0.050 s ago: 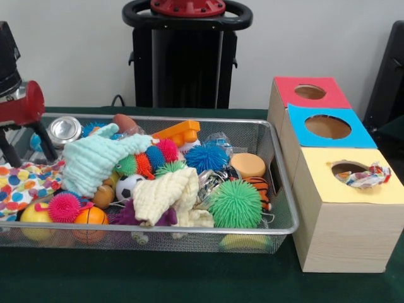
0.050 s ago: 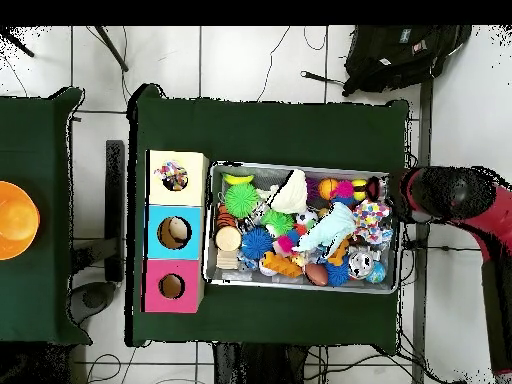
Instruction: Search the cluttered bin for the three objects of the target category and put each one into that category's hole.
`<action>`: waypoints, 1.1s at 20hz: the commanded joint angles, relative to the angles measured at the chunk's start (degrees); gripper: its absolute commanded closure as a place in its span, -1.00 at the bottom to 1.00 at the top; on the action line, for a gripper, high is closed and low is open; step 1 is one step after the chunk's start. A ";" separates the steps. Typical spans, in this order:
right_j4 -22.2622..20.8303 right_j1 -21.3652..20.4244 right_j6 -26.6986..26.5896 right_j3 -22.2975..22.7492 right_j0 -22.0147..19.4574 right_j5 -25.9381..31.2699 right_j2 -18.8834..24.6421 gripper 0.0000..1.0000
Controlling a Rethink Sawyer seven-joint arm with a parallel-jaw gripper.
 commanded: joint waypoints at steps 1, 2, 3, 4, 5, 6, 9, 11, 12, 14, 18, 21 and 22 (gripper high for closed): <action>-3.82 3.41 -2.80 -2.65 1.01 -2.76 -2.58 -1.00; -3.98 3.93 -2.89 -3.10 1.02 -2.98 -2.61 -1.00; -4.20 4.56 -3.37 -3.70 1.04 -2.90 -2.50 -1.00; -4.35 5.06 -3.72 -4.30 1.04 -2.71 -2.40 -1.00; -4.50 5.55 -4.07 -4.90 1.05 -2.52 -2.31 -1.00; -4.61 5.87 -4.30 -5.38 0.99 -2.45 -2.21 -1.00; -4.81 6.66 -5.68 -7.50 0.89 -0.91 -1.82 -1.00; -4.95 6.91 -6.15 -8.59 0.87 -0.18 -1.73 -1.00; -5.07 7.13 -6.45 -9.15 0.90 0.05 -1.65 -1.00; -5.27 7.71 -7.02 -10.38 0.95 0.56 -1.47 -1.00; -5.58 9.12 -8.16 -12.74 1.05 1.40 -1.25 -1.00; -5.64 9.85 -8.88 -13.33 0.95 1.82 -1.20 -1.00; -5.72 9.95 -8.92 -13.40 1.01 1.94 -1.29 -1.00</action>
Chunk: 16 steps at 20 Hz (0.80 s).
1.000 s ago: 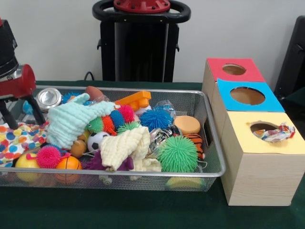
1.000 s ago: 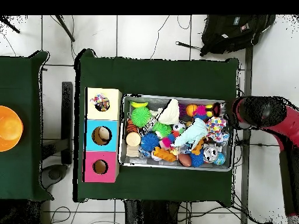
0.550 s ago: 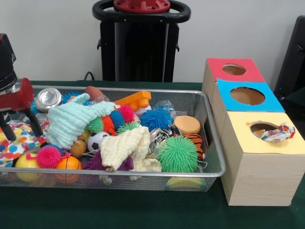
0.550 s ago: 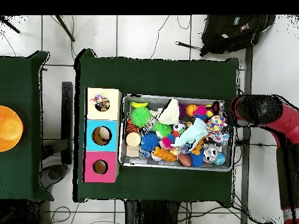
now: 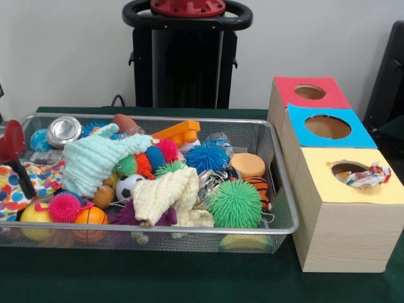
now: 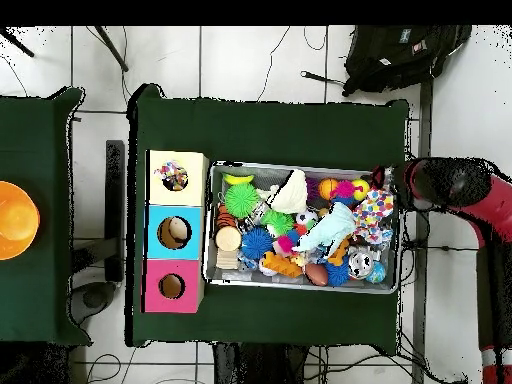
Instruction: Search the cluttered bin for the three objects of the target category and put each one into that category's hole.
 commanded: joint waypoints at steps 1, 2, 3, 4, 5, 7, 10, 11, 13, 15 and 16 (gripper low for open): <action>-3.04 2.88 -8.93 -3.51 0.25 1.72 -1.34 -1.00; -3.11 2.82 -8.82 -3.11 0.20 1.43 -1.44 -1.00; -3.21 2.72 -8.75 -2.47 0.01 0.98 -1.54 -1.00; -3.38 2.79 -8.66 -2.00 -0.10 0.57 -1.69 -1.00; -3.52 3.07 -8.54 -1.40 -0.38 -0.20 -1.78 -1.00; -3.74 3.62 -8.15 -0.53 -0.65 -1.01 -2.08 -1.00; -3.87 3.90 -7.63 0.62 -0.83 -1.53 -2.40 -1.00; -3.96 3.84 -7.50 0.99 -0.87 -1.64 -2.54 -1.00; -4.11 3.47 -6.50 1.43 -0.52 -0.76 -3.43 -1.00; -4.33 3.58 -6.23 2.10 -0.70 -1.98 -3.58 -1.00; -4.40 3.98 -6.16 2.17 -0.77 -2.63 -3.55 -1.00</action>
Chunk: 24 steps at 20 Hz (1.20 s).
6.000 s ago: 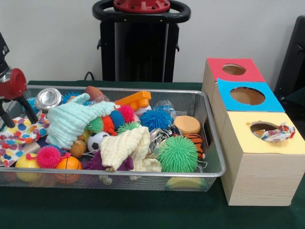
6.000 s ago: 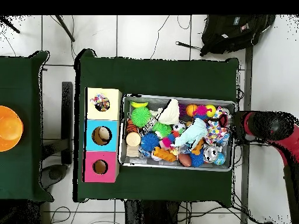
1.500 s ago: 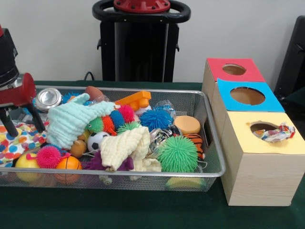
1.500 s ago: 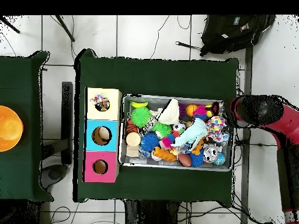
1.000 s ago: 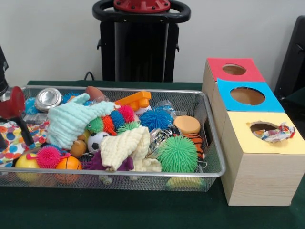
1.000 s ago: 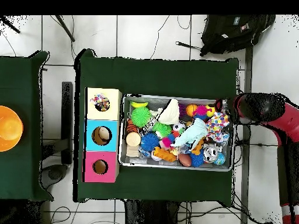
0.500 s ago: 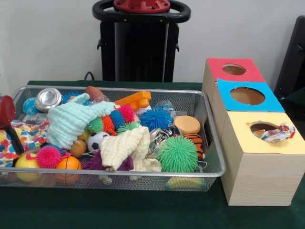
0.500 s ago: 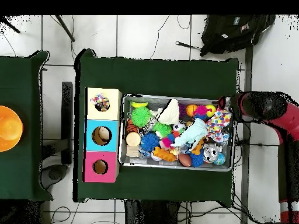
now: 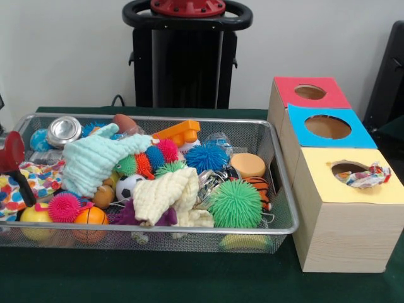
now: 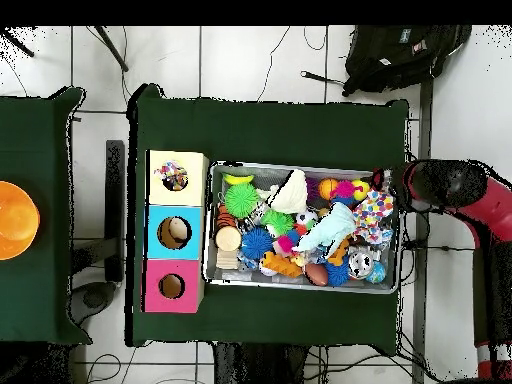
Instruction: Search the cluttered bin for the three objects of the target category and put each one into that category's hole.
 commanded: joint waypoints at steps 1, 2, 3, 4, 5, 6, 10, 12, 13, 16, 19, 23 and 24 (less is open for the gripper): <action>-3.90 2.39 -6.20 3.31 -0.80 -3.12 -2.90 -1.00; -3.95 3.01 -6.38 2.98 -0.82 -3.36 -2.86 -1.00; -3.96 3.61 -6.78 2.54 -0.84 -3.35 -2.78 -1.00; -3.98 4.03 -7.10 2.19 -0.84 -3.24 -2.73 -1.00; -3.99 4.44 -7.42 1.84 -0.85 -3.13 -2.69 -1.00; -3.99 4.77 -7.61 1.38 -0.74 -2.62 -2.80 -1.00; -3.98 6.74 -8.86 -1.14 -0.40 -1.14 -2.68 -1.00; -3.95 7.82 -9.44 -2.18 -0.48 -1.00 -2.48 -1.00; -3.96 8.21 -9.66 -2.56 -0.45 -0.87 -2.47 -1.00; -2.39 9.14 -10.84 -2.32 -1.63 -0.90 -1.09 1.00; -1.73 9.13 -11.13 -1.95 -1.96 -0.72 -0.51 1.00; -1.25 8.33 -10.35 -1.17 -1.70 0.11 -0.81 1.00; -1.15 7.98 -10.16 -0.91 -1.61 0.39 -0.95 1.00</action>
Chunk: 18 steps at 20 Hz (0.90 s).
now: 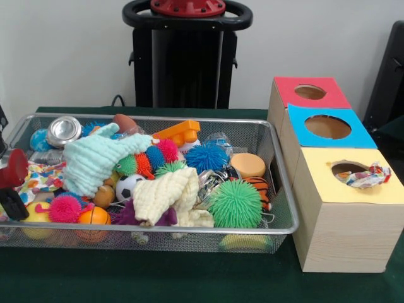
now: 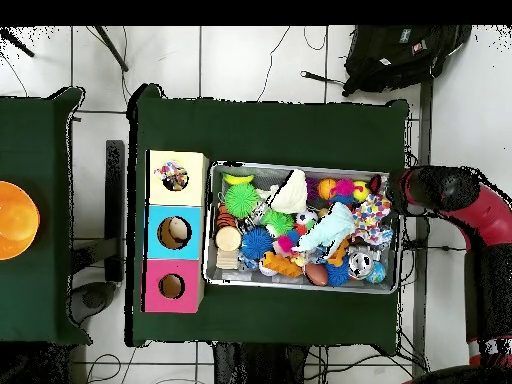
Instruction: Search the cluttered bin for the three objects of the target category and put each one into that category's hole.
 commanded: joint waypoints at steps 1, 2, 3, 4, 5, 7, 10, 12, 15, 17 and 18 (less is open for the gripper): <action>-1.45 3.45 -10.24 1.82 -1.17 0.64 -0.04 1.00; -1.39 3.16 -10.02 2.09 -1.09 0.86 -0.09 1.00; -1.35 2.92 -9.92 2.37 -1.04 1.04 -0.10 1.00; -1.32 2.63 -9.62 2.79 -1.00 0.93 -0.12 1.00; -1.27 2.36 -9.32 3.21 -0.96 0.87 -0.14 1.00; -1.18 1.49 -8.36 4.56 -0.94 0.50 -0.35 1.00; -1.27 -1.39 -5.77 8.37 -0.86 -0.96 -1.11 1.00; -1.34 -4.09 -3.36 11.20 -0.49 -1.50 -2.00 1.00; -1.33 -7.18 -1.32 13.77 0.17 -1.10 -3.07 1.00; -1.44 -8.47 -0.20 14.45 0.84 -1.08 -3.68 1.00; -1.46 -8.81 0.01 14.59 1.10 -1.05 -3.84 1.00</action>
